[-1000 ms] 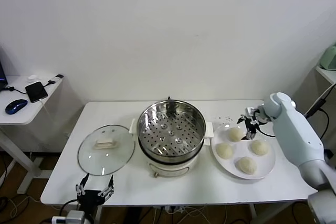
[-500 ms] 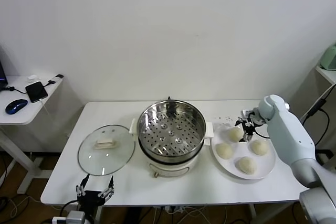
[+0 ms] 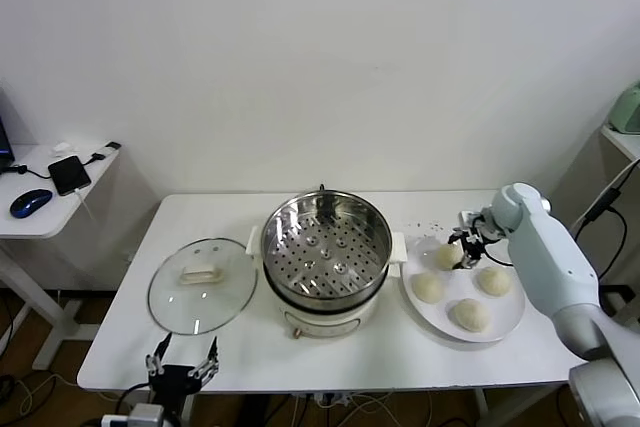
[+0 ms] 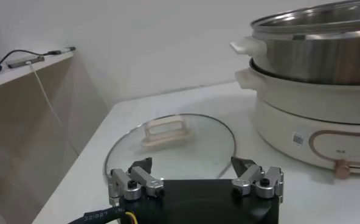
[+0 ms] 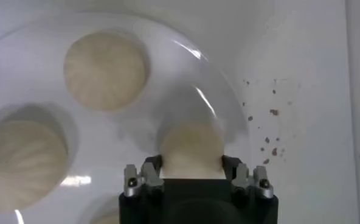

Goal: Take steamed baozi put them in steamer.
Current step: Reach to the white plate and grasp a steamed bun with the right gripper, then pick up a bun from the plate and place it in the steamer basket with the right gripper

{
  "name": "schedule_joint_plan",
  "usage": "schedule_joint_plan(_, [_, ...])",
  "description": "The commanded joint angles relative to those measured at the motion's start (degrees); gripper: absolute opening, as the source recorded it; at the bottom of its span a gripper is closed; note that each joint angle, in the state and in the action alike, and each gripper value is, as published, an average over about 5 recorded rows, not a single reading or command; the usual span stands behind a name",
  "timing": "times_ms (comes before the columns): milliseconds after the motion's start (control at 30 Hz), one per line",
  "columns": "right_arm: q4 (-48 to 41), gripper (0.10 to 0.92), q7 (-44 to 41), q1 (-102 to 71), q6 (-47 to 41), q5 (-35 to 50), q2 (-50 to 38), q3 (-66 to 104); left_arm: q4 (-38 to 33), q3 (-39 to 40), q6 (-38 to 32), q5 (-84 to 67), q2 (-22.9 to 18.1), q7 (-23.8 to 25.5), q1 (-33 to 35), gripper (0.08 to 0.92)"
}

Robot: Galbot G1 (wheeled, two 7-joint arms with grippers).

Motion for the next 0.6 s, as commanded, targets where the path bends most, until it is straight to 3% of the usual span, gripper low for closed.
schedule_joint_plan(33, [2.58, 0.561, -0.83, 0.05, -0.64, 1.78, -1.36, -0.21, -0.07, 0.06, -0.05, 0.07, -0.05, -0.04, 0.07, 0.823])
schedule_joint_plan(267, [8.51, 0.463, -3.93, 3.47, -3.82, 8.69, -5.26, -5.01, -0.07, 0.49, -0.41, 0.13, -0.1, -0.25, -0.03, 0.823])
schedule_joint_plan(600, [11.0, 0.455, -9.17, 20.77, -11.15, 24.97, -5.89, -23.27, 0.16, 0.79, -0.77, 0.06, 0.02, -0.67, -1.17, 0.823])
